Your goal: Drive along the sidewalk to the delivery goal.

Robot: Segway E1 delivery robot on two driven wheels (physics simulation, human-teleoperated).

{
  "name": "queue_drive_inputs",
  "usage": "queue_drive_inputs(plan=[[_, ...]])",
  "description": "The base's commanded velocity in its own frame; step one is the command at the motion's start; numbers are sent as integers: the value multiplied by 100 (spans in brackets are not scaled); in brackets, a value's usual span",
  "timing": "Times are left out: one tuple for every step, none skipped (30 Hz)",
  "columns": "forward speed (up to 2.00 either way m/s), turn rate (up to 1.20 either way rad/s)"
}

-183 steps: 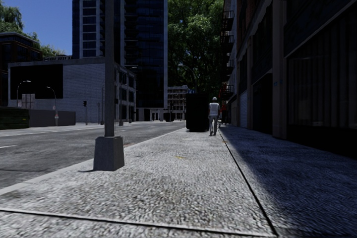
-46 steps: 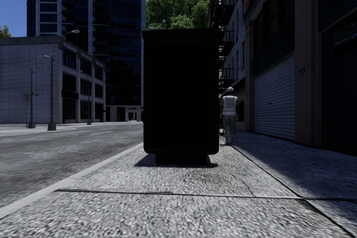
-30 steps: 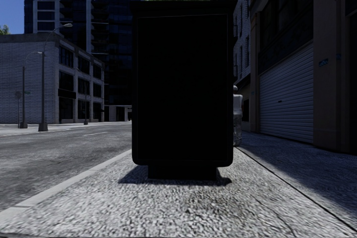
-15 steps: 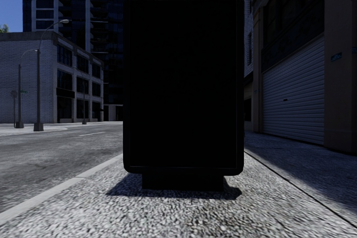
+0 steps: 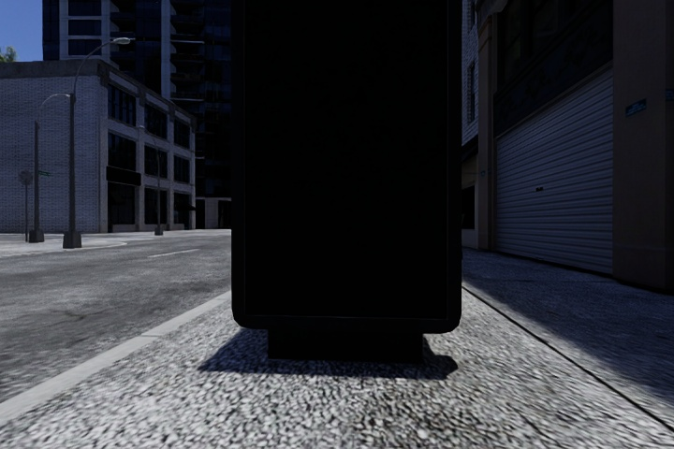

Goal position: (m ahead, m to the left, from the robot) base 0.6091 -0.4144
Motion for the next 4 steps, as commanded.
queue_drive_inputs(plan=[[0, 0], [0, 0], [0, 0], [0, 0]])
